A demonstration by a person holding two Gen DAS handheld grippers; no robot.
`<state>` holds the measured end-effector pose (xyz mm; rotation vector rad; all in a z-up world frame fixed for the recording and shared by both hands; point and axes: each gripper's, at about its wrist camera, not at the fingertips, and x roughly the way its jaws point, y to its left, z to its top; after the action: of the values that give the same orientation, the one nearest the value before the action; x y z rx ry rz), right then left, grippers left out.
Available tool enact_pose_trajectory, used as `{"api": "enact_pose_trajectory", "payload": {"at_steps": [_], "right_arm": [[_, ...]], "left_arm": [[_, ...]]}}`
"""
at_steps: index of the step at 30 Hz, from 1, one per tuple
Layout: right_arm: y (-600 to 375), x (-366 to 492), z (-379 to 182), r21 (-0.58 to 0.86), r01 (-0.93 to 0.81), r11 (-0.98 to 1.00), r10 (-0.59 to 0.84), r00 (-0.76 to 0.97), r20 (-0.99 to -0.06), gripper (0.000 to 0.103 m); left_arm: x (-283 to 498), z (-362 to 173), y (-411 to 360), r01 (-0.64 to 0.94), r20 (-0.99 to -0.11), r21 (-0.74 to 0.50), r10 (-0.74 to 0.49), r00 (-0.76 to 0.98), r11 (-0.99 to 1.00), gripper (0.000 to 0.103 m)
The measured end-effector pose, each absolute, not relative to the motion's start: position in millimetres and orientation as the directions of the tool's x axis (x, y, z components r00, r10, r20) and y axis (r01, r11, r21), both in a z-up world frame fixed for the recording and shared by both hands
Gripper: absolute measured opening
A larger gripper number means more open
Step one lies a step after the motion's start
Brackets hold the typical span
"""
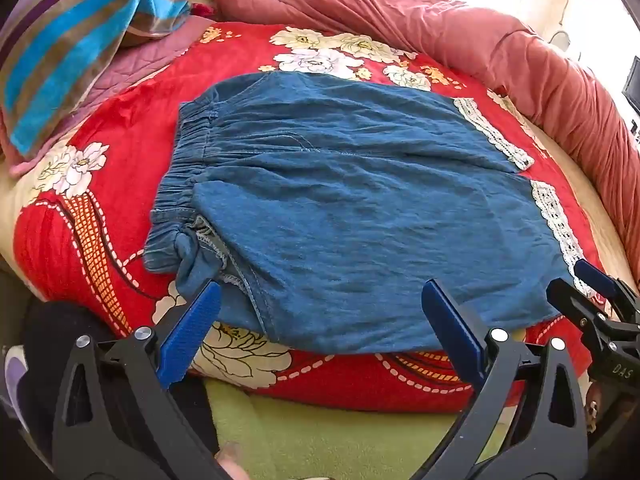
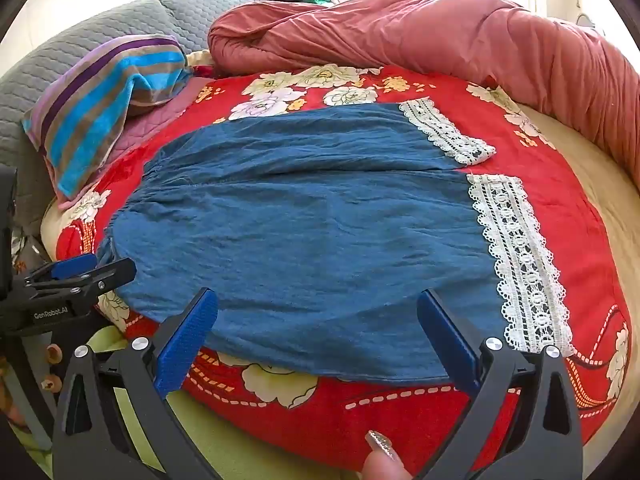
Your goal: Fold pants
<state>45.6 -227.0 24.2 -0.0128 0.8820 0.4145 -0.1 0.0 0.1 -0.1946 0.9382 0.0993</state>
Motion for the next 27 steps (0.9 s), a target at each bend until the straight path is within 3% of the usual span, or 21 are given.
{"api": "enact_pose_trajectory", "payload": {"at_steps": [27], "right_arm": [[-219.0,43.2,30.1,0.132,-0.369,0.920,0.336,0.570,-0.750,0.099]], "left_arm": [[-3.1,7.3,1.4,-0.168,-0.802,-0.096,0.024,0.597,0.981,0.094]]}}
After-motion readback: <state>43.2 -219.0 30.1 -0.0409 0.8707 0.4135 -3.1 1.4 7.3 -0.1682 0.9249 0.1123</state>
